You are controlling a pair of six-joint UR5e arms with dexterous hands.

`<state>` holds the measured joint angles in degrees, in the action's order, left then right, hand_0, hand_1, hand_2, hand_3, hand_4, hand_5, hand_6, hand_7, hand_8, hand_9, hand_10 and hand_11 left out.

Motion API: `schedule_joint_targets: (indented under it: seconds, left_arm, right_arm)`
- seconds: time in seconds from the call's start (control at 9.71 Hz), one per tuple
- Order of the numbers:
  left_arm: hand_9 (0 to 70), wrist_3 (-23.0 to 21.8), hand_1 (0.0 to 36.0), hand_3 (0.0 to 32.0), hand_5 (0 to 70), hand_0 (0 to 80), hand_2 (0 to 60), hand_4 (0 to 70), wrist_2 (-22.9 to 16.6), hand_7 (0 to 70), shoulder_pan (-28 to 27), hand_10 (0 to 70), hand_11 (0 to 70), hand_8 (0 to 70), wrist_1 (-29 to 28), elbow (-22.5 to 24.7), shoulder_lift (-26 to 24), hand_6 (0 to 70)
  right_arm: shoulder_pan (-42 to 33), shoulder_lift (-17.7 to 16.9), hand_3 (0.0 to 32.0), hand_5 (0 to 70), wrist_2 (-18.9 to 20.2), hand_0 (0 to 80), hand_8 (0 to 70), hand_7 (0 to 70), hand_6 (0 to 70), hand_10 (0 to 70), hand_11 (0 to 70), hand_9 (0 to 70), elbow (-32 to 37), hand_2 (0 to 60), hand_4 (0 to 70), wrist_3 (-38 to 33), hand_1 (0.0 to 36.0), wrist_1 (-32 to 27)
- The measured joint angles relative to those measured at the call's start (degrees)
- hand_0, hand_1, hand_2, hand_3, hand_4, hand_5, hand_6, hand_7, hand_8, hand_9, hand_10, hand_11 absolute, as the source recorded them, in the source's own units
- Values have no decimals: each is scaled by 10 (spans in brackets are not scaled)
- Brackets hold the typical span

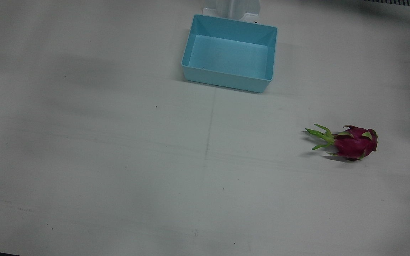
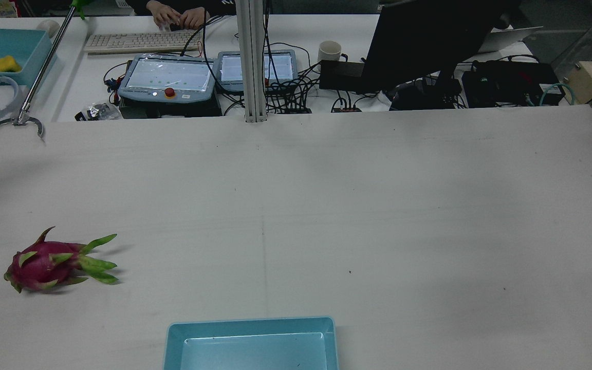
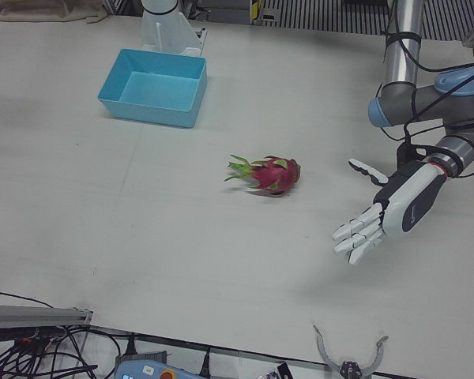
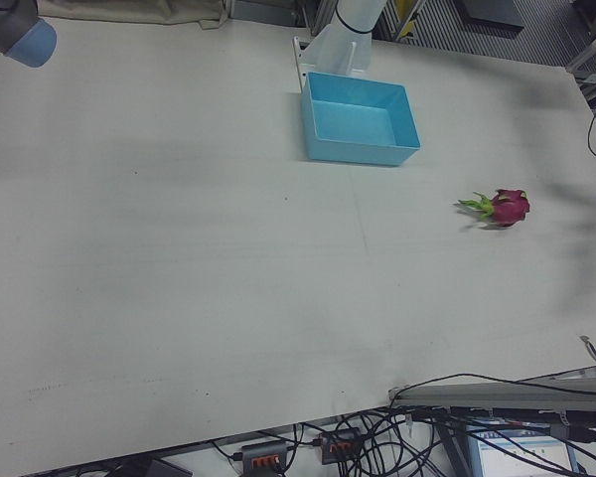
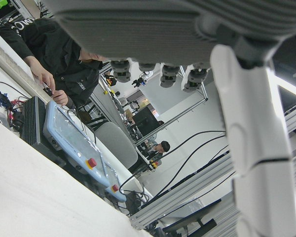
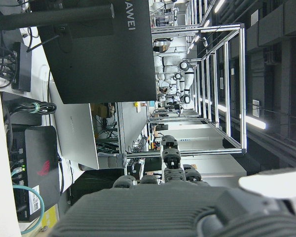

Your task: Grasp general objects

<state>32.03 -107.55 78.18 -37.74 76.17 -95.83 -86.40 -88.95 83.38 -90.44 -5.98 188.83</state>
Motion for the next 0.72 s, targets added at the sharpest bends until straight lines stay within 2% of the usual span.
schedule_joint_targets:
  seconds: [0.21, 0.31, 0.41, 0.51, 0.72]
  left_arm:
    - [9, 70, 360, 18, 72, 797, 161, 0, -29, 118, -2, 16, 65, 0, 29, 13, 0, 0]
    - [8, 127, 355, 10, 64, 797, 126, 0, -44, 111, -2, 13, 60, 0, 54, 24, 0, 0]
    - [7, 180, 344, 22, 58, 768, 113, 0, -55, 107, -3, 14, 59, 0, 74, 31, 1, 0]
    - [7, 222, 349, 26, 59, 791, 110, 0, -63, 108, -7, 7, 50, 0, 88, 34, 6, 0]
    - [9, 267, 352, 44, 68, 800, 113, 0, -69, 116, -38, 2, 44, 0, 99, 42, 22, 0]
  right_arm:
    - [0, 0, 0, 0, 0, 0, 0, 0, 0, 0, 0, 0, 0, 0, 0, 0, 0, 0]
    - [0, 0, 0, 0, 0, 0, 0, 0, 0, 0, 0, 0, 0, 0, 0, 0, 0, 0]
    - [0, 0, 0, 0, 0, 0, 0, 0, 0, 0, 0, 0, 0, 0, 0, -1, 0, 0]
    - [0, 0, 0, 0, 0, 0, 0, 0, 0, 0, 0, 0, 0, 0, 0, -1, 0, 0]
    - [0, 0, 0, 0, 0, 0, 0, 0, 0, 0, 0, 0, 1, 0, 0, -1, 0, 0]
